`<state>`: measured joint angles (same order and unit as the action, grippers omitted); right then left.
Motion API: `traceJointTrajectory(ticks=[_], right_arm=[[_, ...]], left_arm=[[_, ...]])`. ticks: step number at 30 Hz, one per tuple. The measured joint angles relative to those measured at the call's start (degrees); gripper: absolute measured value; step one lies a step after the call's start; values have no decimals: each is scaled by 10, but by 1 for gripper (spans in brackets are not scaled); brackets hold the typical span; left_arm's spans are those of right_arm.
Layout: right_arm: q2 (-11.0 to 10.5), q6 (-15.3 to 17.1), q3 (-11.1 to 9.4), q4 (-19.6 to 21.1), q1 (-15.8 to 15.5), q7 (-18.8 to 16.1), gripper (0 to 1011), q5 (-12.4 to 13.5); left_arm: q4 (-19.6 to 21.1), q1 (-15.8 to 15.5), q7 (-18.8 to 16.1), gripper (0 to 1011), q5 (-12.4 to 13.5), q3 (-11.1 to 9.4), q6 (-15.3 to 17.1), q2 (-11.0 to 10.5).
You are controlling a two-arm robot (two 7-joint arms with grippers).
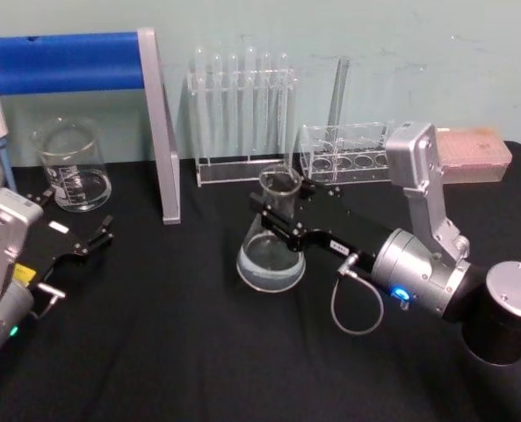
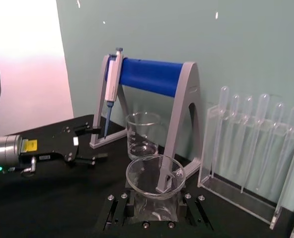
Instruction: Grasp the erlenmeyer flask with one hand, shake it three times, then place it back.
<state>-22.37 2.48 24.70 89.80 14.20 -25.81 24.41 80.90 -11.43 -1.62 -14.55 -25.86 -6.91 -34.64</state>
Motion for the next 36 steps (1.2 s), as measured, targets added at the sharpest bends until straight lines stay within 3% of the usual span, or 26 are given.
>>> traceJointTrajectory(ticks=[20, 36], right_arm=[[3, -36, 29, -40, -6, -40, 449, 6], [6, -49, 44, -60, -6, -51, 449, 5]], left_arm=[[0, 0, 0, 1001, 0, 0, 0, 0], [0, 0, 0, 1001, 0, 0, 0, 0]])
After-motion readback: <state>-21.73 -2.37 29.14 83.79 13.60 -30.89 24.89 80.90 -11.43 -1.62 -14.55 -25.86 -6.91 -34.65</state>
